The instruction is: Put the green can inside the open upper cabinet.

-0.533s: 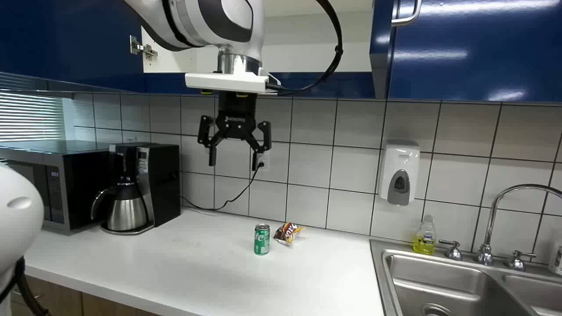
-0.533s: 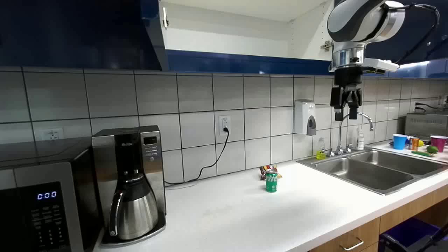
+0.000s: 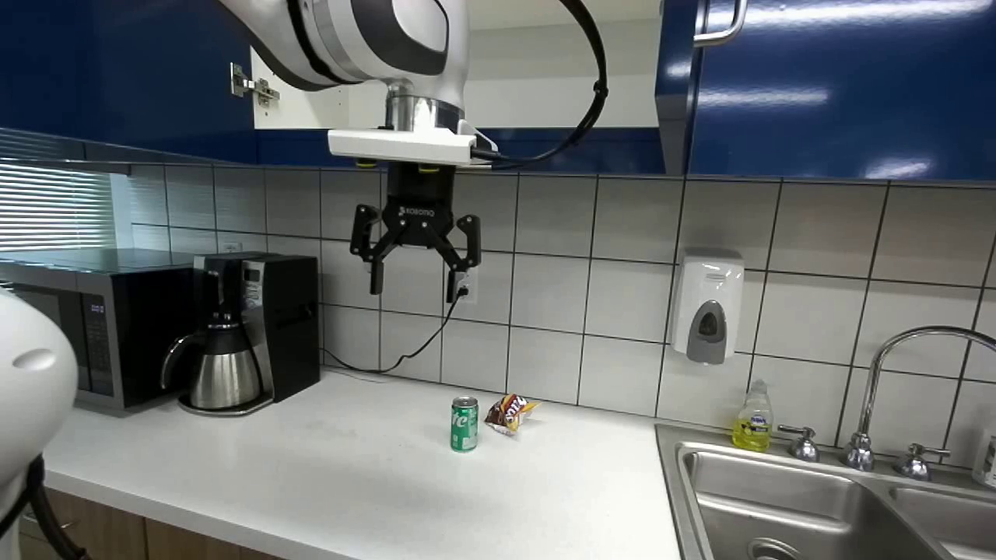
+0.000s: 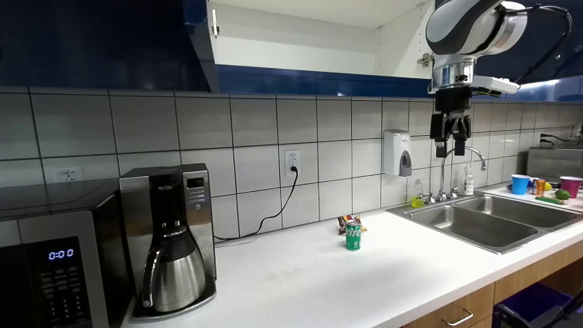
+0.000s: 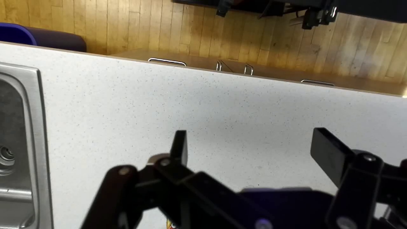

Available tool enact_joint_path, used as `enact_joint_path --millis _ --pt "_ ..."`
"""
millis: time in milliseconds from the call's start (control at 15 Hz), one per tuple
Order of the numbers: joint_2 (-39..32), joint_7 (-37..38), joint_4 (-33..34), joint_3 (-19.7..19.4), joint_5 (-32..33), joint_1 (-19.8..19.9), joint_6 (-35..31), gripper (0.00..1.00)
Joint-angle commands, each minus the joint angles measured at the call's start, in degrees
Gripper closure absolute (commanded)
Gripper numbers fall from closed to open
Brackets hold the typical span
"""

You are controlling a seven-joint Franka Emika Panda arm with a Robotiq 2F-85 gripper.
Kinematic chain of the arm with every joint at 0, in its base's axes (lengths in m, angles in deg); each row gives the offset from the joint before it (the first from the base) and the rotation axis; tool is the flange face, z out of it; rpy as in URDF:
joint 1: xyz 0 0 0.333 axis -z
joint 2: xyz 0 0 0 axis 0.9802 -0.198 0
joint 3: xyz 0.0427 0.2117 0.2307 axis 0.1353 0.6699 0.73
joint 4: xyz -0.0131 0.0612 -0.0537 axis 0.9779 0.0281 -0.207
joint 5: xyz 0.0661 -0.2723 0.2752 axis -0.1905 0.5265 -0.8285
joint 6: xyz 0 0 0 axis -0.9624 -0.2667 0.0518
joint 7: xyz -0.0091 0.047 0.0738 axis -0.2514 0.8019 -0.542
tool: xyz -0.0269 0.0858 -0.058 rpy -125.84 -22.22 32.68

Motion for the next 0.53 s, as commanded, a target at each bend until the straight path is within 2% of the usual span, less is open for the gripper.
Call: enact_joint_path --millis 0,467 --pt "-0.14 -0.38 0.08 0.75 -0.44 0.85 0.06 0.0" --pt "-2.14 -0.11 -0.03 0.49 0.0 1.04 -2.06 0.0"
